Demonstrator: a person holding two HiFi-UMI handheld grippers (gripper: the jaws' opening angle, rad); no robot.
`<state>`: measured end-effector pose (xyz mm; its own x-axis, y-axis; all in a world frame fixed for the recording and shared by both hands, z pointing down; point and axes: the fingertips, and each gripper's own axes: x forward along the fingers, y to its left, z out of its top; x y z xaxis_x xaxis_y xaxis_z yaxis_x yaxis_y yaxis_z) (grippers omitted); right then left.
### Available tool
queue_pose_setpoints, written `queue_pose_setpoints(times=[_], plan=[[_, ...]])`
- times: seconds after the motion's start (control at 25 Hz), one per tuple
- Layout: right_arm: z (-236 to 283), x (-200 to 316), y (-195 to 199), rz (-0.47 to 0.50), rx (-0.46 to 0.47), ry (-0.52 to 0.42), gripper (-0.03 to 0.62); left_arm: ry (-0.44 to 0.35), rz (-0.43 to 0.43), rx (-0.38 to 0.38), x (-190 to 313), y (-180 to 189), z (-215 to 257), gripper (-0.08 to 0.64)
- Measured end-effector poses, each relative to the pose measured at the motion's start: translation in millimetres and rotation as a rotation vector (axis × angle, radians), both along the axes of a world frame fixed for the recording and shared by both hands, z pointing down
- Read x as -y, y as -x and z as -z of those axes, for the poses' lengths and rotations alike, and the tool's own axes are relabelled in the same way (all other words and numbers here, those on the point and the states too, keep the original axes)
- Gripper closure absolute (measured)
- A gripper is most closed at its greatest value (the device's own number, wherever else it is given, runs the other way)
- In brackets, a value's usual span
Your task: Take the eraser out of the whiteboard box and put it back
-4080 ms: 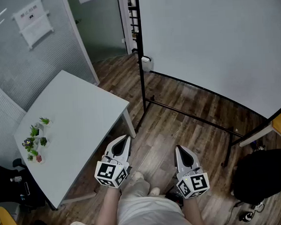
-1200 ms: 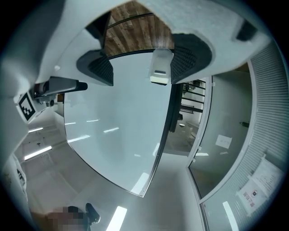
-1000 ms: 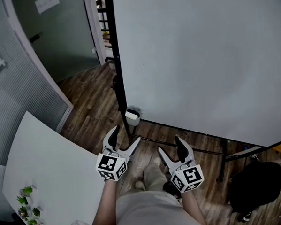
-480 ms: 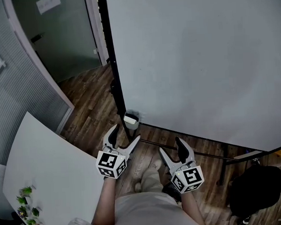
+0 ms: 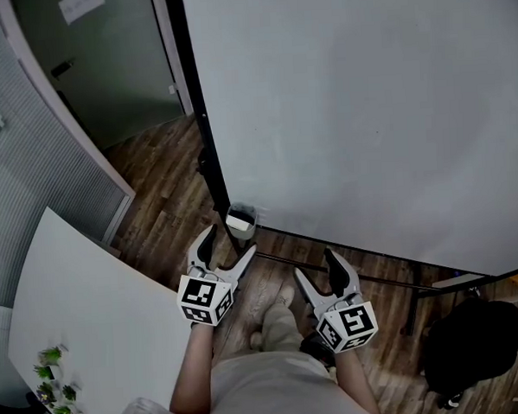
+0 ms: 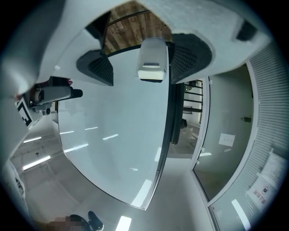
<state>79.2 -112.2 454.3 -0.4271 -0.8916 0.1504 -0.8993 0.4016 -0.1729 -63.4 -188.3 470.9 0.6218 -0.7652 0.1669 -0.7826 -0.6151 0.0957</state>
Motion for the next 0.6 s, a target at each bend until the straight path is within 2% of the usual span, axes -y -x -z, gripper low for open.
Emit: queue_pose_setpoints(times=[0.16,0.6], plan=[[1.7,1.6,-0.7,-0.008,0.033,0.003,0.275,0.006,-0.008,0.007,1.3,-0.4,-4.0,0.172],[-13.1,10.4,-8.5,-0.029,0.038,0.036,0.275,0.007,0.003,0.057,22.9,-4.8,-17.8,0.186]])
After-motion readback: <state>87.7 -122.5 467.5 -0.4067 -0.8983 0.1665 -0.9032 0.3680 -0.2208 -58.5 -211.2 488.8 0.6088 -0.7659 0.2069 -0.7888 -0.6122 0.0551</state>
